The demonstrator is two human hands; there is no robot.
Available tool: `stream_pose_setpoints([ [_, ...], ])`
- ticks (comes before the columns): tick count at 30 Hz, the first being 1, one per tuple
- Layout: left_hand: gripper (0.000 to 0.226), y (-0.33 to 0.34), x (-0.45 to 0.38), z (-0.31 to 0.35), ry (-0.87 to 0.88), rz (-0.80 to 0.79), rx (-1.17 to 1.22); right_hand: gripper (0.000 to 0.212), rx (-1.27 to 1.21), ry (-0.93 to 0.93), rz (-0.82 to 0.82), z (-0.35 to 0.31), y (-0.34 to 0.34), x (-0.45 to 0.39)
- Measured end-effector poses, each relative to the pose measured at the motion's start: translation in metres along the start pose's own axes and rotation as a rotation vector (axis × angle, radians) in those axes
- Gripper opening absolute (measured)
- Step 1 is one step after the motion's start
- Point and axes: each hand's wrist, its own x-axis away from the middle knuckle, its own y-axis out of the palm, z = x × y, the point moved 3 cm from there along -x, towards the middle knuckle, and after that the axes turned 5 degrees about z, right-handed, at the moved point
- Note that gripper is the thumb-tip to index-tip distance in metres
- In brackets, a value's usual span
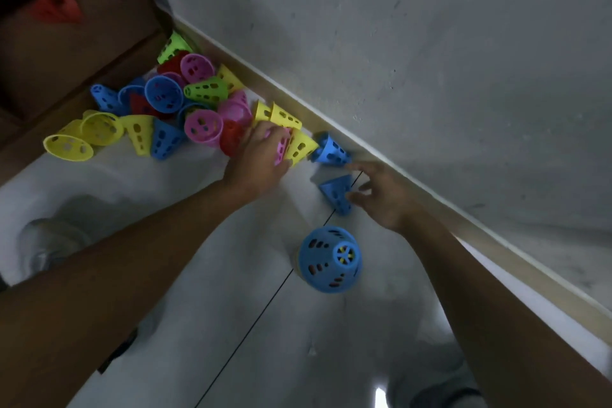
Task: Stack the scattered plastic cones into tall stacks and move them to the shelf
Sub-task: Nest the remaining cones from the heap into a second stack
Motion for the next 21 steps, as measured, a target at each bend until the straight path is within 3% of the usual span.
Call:
stream_pose_setpoints([
  [4, 0.056, 0.012, -0.009, 0.0, 0.095, -0.068, -0.087, 0.05, 0.055, -0.022, -0.005, 0.009, 0.013, -0.01],
  [11, 0.069, 0.029, -0.03, -0.009, 0.123, -0.245, -0.185, 0.047, 0.072, 0.039, -0.072, 0.024, 0.031, -0.024],
  [21, 0.024, 0.029, -0.047, -0.017, 0.047, -0.401, -0.163, 0.004, 0.059, 0.109, -0.011, 0.044, 0.019, -0.024],
])
